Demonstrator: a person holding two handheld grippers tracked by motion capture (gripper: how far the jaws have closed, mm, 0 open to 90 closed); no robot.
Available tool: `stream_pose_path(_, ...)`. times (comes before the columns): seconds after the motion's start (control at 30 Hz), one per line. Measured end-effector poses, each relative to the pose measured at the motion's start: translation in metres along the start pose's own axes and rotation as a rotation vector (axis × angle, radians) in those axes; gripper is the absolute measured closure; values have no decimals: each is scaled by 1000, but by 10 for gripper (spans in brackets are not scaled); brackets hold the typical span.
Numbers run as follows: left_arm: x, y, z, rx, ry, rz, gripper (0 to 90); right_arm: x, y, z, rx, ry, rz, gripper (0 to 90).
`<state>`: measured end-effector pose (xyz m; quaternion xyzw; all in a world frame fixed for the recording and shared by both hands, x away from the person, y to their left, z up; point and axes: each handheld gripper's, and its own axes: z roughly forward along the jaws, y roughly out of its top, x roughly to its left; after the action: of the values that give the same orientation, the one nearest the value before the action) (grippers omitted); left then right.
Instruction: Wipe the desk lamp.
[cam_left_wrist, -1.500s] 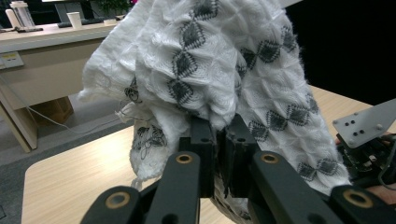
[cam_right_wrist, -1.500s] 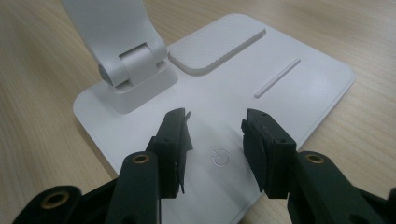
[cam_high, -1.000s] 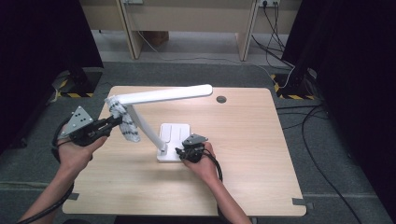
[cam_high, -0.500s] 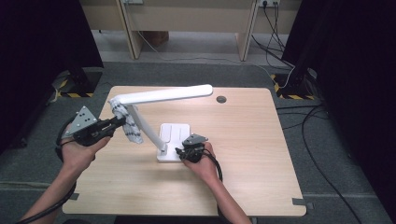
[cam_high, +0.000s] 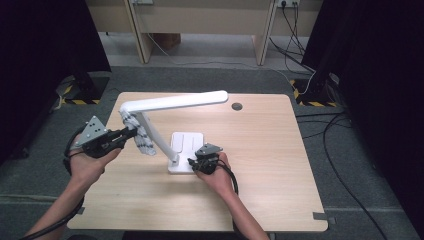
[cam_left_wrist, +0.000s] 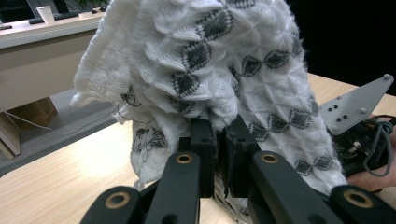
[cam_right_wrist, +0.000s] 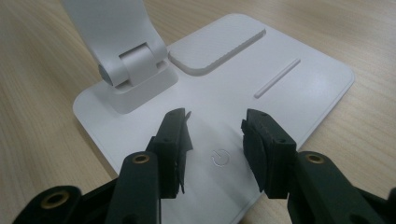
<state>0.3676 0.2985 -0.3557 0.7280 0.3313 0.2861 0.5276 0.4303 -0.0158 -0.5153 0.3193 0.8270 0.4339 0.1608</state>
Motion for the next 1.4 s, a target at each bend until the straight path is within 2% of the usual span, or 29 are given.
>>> stream_pose_path(1.4, -6, -19, 13, 38, -24, -15, 841, 0, 0, 0, 2, -1, -1, 596)
